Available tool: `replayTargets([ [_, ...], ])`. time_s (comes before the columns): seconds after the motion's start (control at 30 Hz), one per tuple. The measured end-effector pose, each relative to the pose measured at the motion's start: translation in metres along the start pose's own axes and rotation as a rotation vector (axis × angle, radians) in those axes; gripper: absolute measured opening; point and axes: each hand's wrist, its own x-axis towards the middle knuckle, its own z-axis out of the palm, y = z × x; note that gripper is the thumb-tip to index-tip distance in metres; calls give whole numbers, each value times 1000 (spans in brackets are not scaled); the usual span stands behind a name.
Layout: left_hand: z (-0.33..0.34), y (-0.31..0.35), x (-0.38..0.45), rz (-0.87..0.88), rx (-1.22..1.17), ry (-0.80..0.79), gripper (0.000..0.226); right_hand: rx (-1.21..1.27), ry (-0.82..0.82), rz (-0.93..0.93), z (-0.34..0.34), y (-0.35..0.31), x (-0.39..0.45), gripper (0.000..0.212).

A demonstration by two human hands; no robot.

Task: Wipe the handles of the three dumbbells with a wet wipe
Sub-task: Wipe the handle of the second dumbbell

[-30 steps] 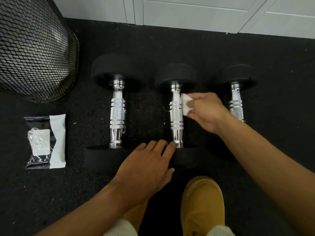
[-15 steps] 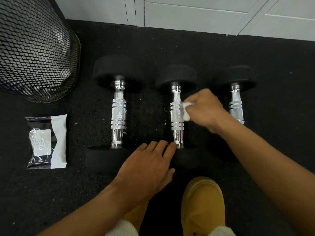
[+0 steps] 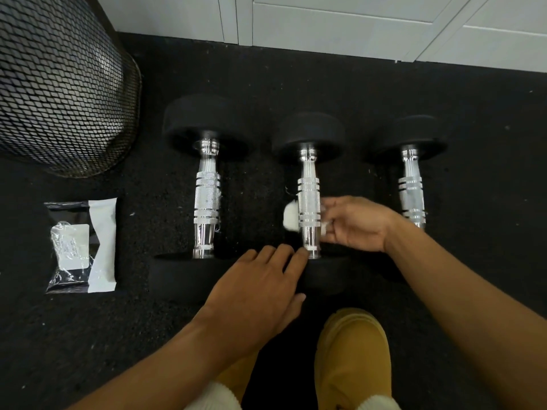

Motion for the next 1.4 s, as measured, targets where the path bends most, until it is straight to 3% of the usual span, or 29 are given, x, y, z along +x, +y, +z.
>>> replayTargets([
  [0.17,0,-1,0,2,-10,0,55,-303,60,67,6,2,-11,30],
  [0.27,-1,0,-1,-3,-9,3,56,-467,252,19,19,-23,-12,27],
  [0.4,-2,0,-1,-9,-3,12,57,-347,580,-232,32,-58,-5,29],
  [0.47,-2,0,-1,-11,0,13,57,-255,615,-258,35,-62,3,25],
  [0.67,-1,0,0,-5,-5,6,55,96,187,-149,16,-28,17,37],
  [0.77,-2,0,-1,-6,-12,0,55,57,28,-39,5,-9,12,40],
  [0.87,-2,0,-1,-2,-9,-2,55,-44,-23,72,5,7,3,36],
  [0.97,-2,0,0,-2,-5,4,56,-256,96,32,10,8,-10,32],
  [1.13,-2,0,-1,-6,-26,9,56,-682,551,-210,27,-7,-16,25],
  [1.3,1,0,-1,-10,-22,6,56,-505,822,-398,33,-48,6,22],
  [1.4,1,0,-1,-14,-27,-6,57,-368,688,-377,28,-46,8,29],
])
